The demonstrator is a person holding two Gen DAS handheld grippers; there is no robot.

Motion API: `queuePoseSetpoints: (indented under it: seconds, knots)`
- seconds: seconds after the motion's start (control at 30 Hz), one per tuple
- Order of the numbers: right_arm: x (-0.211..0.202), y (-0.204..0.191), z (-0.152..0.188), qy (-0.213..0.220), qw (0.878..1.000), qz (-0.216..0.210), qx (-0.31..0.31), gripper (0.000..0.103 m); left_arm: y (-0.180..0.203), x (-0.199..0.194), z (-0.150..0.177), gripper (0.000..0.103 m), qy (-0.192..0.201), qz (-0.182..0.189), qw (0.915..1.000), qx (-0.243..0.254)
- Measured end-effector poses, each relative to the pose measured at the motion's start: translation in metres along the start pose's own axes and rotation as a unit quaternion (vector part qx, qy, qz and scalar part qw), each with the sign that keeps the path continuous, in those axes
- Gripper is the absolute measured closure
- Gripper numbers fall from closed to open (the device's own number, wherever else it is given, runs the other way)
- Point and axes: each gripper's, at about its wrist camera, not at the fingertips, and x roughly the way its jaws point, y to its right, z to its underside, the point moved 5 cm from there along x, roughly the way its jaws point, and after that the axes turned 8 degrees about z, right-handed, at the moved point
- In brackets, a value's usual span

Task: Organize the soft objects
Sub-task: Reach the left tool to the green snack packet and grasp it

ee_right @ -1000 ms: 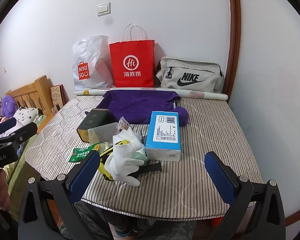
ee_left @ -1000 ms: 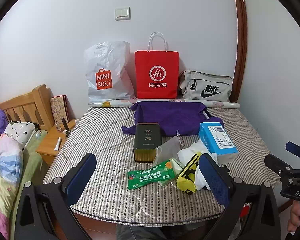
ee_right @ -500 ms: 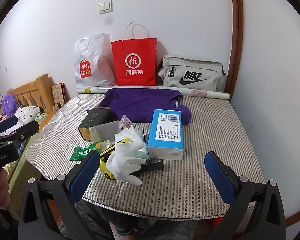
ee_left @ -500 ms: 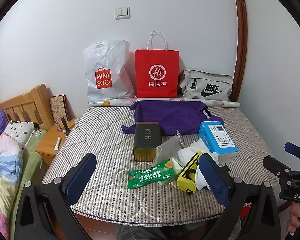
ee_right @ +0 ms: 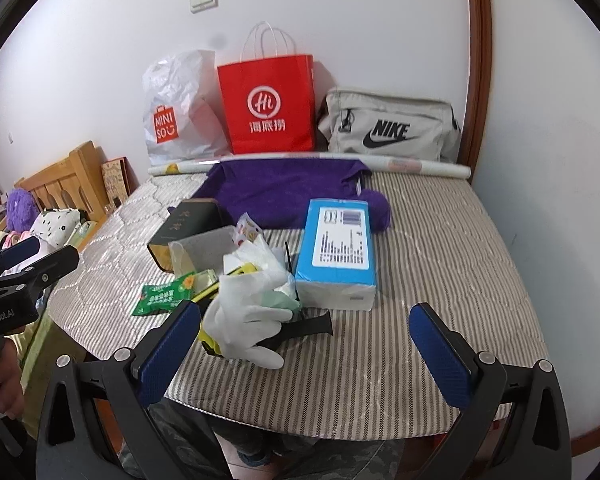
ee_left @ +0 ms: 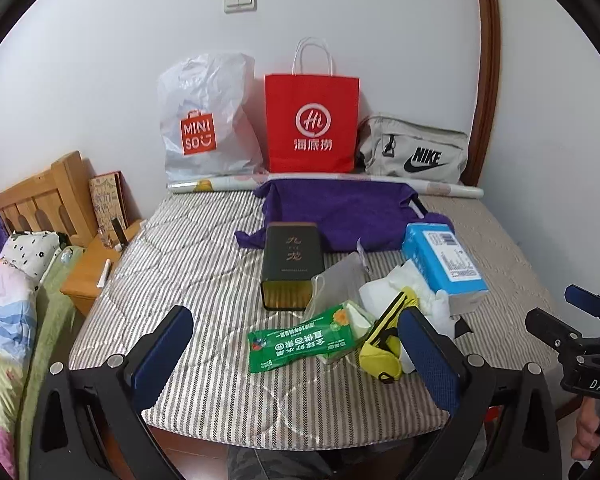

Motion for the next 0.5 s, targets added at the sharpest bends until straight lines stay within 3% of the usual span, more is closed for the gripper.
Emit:
queuePoseSetpoints:
  seconds: [0.5]
  knots:
    - [0.078,-0.009,0.024,-0.086,0.996,0.001,-0.006,0.0,-0.018,0.076,0.036,0.0,-0.089,0.021,0.9957,-0.014]
